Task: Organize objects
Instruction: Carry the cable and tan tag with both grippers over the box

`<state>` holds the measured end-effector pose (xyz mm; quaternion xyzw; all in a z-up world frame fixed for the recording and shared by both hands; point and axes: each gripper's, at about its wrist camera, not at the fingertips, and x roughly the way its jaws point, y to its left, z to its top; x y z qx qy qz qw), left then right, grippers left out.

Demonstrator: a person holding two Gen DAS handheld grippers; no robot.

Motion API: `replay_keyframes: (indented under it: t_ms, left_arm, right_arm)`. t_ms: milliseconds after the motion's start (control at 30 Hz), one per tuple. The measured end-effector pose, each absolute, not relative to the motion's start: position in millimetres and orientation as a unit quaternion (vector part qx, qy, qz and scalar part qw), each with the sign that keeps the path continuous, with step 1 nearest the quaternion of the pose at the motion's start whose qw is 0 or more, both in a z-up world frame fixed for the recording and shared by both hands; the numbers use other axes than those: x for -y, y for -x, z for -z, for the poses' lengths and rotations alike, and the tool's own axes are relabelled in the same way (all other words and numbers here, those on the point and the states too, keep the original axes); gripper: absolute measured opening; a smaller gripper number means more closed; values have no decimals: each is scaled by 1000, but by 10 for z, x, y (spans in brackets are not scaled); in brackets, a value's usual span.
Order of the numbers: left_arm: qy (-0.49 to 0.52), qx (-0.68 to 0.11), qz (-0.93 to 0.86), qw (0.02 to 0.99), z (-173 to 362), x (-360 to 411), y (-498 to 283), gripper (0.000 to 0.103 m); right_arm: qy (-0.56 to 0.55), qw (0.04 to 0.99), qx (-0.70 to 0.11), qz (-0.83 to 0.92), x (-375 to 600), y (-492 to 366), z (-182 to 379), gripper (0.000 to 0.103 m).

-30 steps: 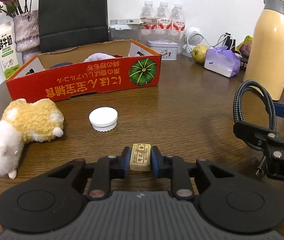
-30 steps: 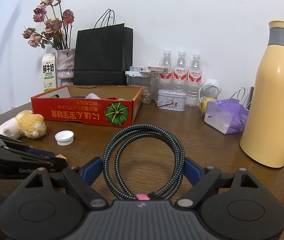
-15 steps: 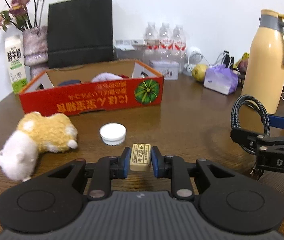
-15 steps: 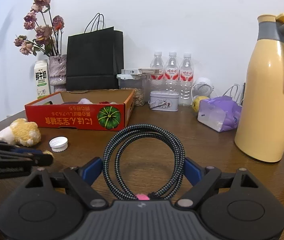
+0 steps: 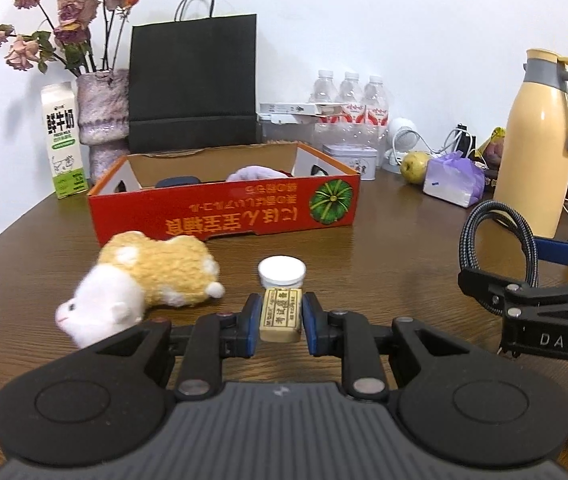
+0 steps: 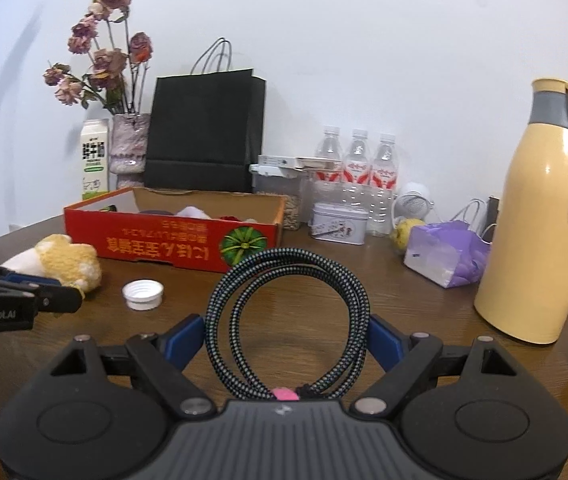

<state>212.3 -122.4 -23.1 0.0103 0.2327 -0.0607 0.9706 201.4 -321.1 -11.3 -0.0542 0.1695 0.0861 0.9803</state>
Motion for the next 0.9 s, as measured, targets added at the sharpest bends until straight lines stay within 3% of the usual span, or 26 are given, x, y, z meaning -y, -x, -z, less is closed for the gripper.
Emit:
replay_keyframes:
  t_ms: [900]
  left_arm:
    - [9, -197, 55, 979, -100, 566, -2131, 22]
  right_arm:
    - [26, 979, -161, -125, 2352, -2147, -141, 86]
